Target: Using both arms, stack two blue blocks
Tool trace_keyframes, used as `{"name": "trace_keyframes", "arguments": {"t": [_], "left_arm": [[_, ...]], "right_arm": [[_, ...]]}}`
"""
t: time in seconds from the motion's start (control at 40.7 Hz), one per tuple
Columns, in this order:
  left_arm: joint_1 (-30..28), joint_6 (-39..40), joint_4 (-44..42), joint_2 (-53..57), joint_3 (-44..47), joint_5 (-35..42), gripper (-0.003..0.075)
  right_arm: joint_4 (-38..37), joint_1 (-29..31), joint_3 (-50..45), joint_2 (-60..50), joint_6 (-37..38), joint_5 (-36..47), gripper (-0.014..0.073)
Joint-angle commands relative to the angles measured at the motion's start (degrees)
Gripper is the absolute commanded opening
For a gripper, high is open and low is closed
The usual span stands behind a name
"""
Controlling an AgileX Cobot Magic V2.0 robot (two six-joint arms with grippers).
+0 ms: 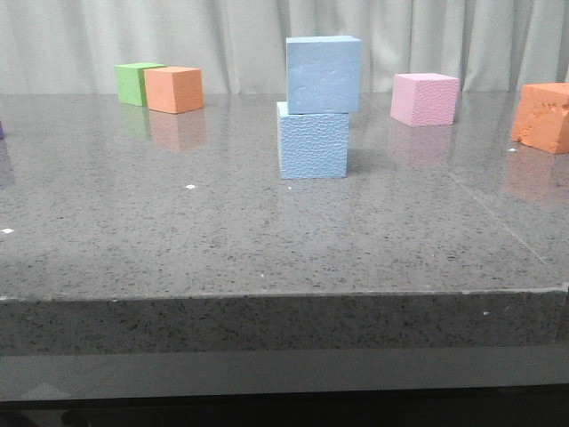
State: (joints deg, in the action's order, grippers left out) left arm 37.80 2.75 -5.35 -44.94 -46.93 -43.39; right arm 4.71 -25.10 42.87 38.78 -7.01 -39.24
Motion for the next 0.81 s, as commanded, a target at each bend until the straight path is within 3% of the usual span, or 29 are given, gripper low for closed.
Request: {"name": "trace_keyframes", "arguments": {"t": [0.0, 0.196, 0.344, 0.466, 0.785], "left_arm": [[0.46, 0.09, 0.23, 0.23, -1.55, 3.95, -0.002], [0.92, -0.01, 0.27, 3.5, 0.38, 6.42, -0.002], [-3.51, -0.01, 2.66, 11.72, 3.95, 8.2, -0.002], [-8.98, -0.01, 2.66, 18.91, 6.82, 8.4, -0.002], [-29.56, -0.01, 2.56, 32.26, 17.47, 10.69, -0.002]], "right_arm": [[0.04, 0.34, 1.41, -0.05, -0.7, 3.68, -0.0069], [0.04, 0.34, 1.41, -0.05, -0.7, 3.62, -0.0069], [0.04, 0.34, 1.41, -0.05, -0.7, 3.65, -0.0069], [0.04, 0.34, 1.41, -0.05, -0.7, 3.6, -0.0069], [0.04, 0.34, 1.41, -0.05, -0.7, 3.65, -0.0069]]}}
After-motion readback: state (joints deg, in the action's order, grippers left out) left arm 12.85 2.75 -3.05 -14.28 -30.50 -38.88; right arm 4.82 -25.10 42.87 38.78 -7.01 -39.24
